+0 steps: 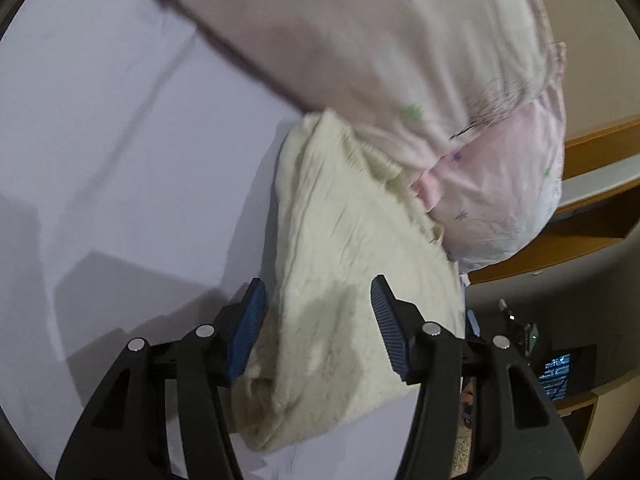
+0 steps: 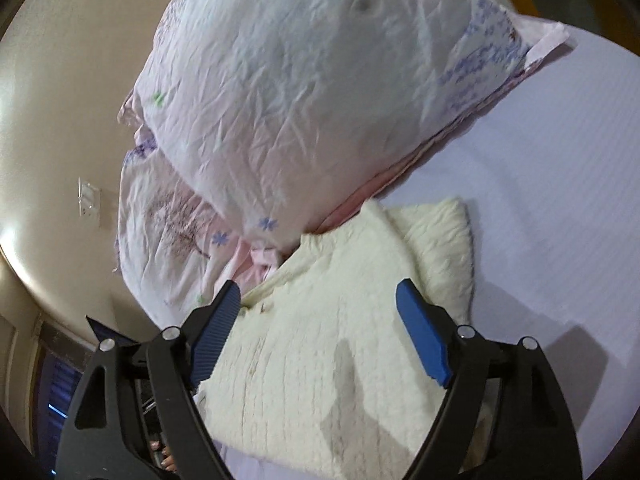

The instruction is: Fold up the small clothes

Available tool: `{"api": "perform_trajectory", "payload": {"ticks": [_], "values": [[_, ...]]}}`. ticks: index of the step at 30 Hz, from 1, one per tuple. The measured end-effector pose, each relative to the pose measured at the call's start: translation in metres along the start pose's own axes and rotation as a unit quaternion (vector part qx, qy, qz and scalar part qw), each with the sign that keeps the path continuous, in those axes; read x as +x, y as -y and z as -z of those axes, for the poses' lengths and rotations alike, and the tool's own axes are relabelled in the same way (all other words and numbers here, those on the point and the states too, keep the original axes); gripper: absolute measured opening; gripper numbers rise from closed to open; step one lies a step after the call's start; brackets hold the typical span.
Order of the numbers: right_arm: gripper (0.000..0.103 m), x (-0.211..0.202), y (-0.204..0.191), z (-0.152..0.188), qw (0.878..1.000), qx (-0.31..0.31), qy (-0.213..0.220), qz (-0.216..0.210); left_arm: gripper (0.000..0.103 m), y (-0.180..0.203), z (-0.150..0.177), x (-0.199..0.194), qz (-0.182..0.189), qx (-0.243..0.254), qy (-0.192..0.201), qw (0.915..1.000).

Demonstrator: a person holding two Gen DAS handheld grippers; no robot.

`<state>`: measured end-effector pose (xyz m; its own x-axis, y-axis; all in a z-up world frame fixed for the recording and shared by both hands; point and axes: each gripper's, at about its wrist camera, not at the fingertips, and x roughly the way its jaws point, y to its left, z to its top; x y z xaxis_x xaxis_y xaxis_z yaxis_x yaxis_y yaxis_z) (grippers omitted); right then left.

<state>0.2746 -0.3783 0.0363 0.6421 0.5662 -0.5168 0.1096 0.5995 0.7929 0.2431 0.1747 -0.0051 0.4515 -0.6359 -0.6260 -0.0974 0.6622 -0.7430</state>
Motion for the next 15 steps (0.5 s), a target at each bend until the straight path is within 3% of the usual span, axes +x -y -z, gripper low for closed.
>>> {"api": "perform_trajectory", "payload": {"ticks": [3, 4, 5, 8, 11, 15], "values": [[0.079, -0.002, -0.003, 0.006, 1.000, -0.013, -0.011, -0.003, 0.040, -0.005, 0.008, 0.006, 0.011, -0.014, 0.020, 0.9996], [0.079, -0.003, -0.004, 0.007, 1.000, -0.016, -0.013, -0.005, 0.020, -0.007, 0.010, 0.012, 0.020, -0.027, 0.012, 0.9993], [0.079, -0.004, -0.004, 0.008, 1.000, -0.017, -0.015, -0.007, 0.017, -0.008, 0.012, 0.019, 0.039, -0.048, 0.003, 0.9981], [0.079, -0.015, 0.000, 0.009, 1.000, -0.017, -0.014, -0.009, 0.014, 0.003, 0.013, 0.012, 0.095, -0.074, 0.023, 0.9925], [0.079, -0.041, 0.006, 0.006, 1.000, -0.018, 0.009, -0.008, 0.013, 0.056, 0.013, 0.002, 0.178, -0.046, 0.043, 0.9820], [0.080, -0.076, 0.015, 0.002, 0.999, -0.015, 0.051, 0.007, 0.013, 0.163, 0.028, 0.044, 0.259, 0.039, -0.009, 0.9652]]}}
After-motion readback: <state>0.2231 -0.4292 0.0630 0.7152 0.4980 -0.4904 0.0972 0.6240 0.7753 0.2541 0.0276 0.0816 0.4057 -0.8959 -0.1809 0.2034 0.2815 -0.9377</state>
